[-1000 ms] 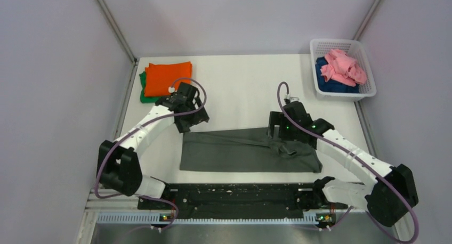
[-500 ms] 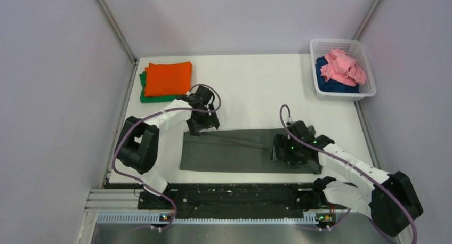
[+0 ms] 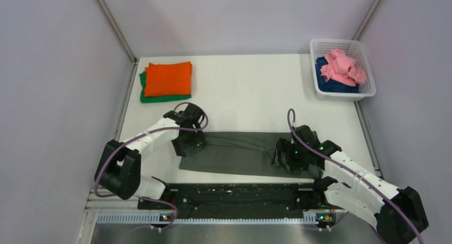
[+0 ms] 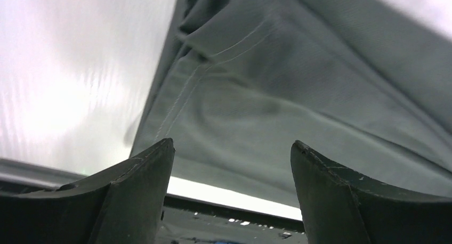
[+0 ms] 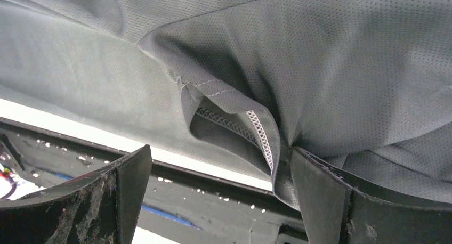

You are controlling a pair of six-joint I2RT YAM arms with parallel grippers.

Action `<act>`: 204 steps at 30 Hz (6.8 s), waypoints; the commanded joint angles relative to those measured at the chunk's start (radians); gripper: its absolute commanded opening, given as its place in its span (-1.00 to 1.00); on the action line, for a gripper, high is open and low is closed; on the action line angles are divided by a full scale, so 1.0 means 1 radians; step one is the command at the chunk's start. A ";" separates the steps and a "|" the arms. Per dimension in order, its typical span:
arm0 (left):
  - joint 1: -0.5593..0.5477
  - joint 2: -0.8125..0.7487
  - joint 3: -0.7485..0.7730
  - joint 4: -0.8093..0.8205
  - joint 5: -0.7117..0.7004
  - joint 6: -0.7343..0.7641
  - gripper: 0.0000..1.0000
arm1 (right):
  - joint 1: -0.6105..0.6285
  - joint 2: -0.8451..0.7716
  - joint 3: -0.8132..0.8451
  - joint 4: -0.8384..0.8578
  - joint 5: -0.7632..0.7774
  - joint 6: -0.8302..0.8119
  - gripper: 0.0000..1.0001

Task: Fold and stack the t-shirts
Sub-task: Fold the other side of the tshirt into a rectangle, then rotate the tshirt 90 degrees, then grab the bottom of the folded rectangular tshirt with both arms

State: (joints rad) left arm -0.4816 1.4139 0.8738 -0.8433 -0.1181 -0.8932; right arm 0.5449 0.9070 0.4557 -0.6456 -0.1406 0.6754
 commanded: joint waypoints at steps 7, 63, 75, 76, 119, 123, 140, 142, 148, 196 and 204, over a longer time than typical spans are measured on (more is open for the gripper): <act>-0.003 -0.134 -0.020 -0.137 -0.047 -0.059 0.69 | -0.004 -0.150 0.144 -0.140 0.010 -0.013 0.97; 0.000 0.105 0.017 0.097 -0.098 -0.018 0.70 | 0.104 0.163 -0.044 0.248 -0.274 -0.134 0.97; -0.002 0.014 0.083 -0.011 -0.110 -0.022 0.70 | 0.104 0.056 0.143 0.112 0.077 -0.087 0.98; -0.003 -0.009 0.097 -0.034 -0.113 -0.018 0.70 | 0.104 0.029 0.169 0.037 0.111 -0.096 0.97; -0.322 0.231 0.158 0.227 0.161 -0.215 0.61 | -0.265 1.335 1.009 0.815 -0.168 -0.111 0.93; -0.347 0.270 0.260 0.145 0.092 -0.270 0.62 | -0.256 1.517 1.253 0.781 -0.180 -0.079 0.90; -0.355 -0.069 0.210 -0.008 -0.097 -0.238 0.74 | -0.229 1.131 1.321 0.443 -0.068 -0.367 0.94; -0.354 -0.181 0.154 -0.036 -0.146 -0.249 0.82 | -0.224 1.015 1.163 0.469 -0.038 -0.370 0.94; -0.292 -0.432 -0.057 -0.023 -0.178 -0.252 0.97 | -0.113 0.734 0.752 0.425 0.026 -0.312 0.94; -0.263 -0.181 -0.239 0.178 0.158 -0.164 -1.00 | 0.337 0.402 0.043 0.416 -0.203 0.101 -1.00; -0.278 -0.378 -0.227 0.159 0.195 -0.176 -1.00 | 0.337 0.274 0.031 0.449 -0.292 0.146 -1.00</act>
State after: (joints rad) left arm -0.7589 1.0912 0.6147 -0.6689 0.0872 -1.0679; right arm 0.8707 1.2369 0.4717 -0.2089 -0.3904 0.8070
